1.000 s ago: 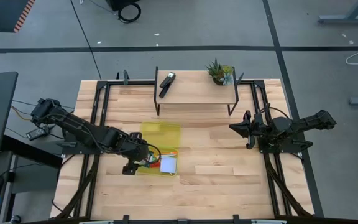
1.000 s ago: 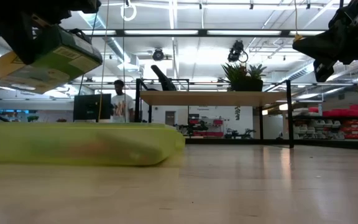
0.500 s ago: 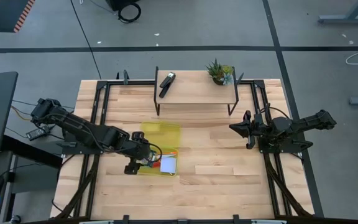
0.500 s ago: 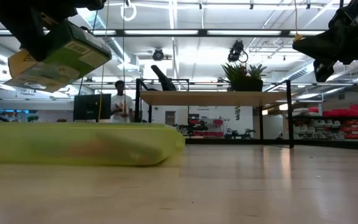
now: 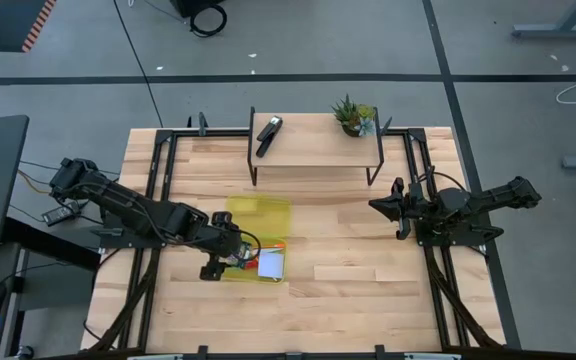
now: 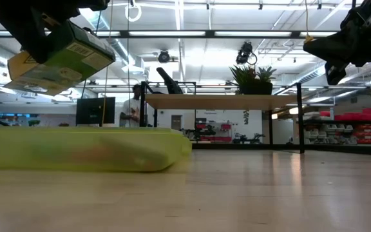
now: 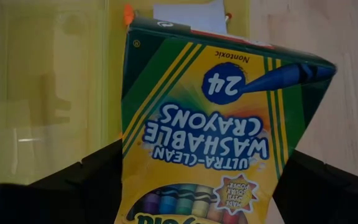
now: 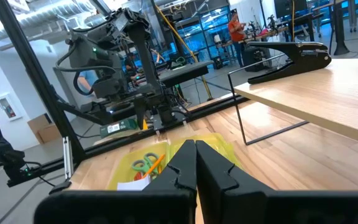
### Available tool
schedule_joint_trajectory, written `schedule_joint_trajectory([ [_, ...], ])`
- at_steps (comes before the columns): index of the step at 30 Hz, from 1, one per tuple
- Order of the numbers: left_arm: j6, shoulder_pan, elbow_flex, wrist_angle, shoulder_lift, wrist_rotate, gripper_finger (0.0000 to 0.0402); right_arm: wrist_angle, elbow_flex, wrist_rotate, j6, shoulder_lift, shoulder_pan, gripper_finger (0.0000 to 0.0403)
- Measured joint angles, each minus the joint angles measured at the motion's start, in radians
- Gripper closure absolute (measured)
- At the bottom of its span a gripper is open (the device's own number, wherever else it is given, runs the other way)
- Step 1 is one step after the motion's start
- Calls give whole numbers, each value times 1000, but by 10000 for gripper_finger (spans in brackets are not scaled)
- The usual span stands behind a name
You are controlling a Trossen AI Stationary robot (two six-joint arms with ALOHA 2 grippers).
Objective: Pack school essentials
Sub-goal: Put the crayon box into the supply box
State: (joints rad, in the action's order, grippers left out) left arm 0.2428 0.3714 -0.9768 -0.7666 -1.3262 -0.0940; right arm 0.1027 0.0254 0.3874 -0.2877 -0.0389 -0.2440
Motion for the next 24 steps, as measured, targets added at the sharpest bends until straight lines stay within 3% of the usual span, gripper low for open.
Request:
schedule_joint_trajectory([
  [14,6,0,0,7,0,-7,63,0,0,0,0,0,0,395],
  [24,-67,-31,0,169,-71,-59,63,0,0,0,0,0,0,395],
])
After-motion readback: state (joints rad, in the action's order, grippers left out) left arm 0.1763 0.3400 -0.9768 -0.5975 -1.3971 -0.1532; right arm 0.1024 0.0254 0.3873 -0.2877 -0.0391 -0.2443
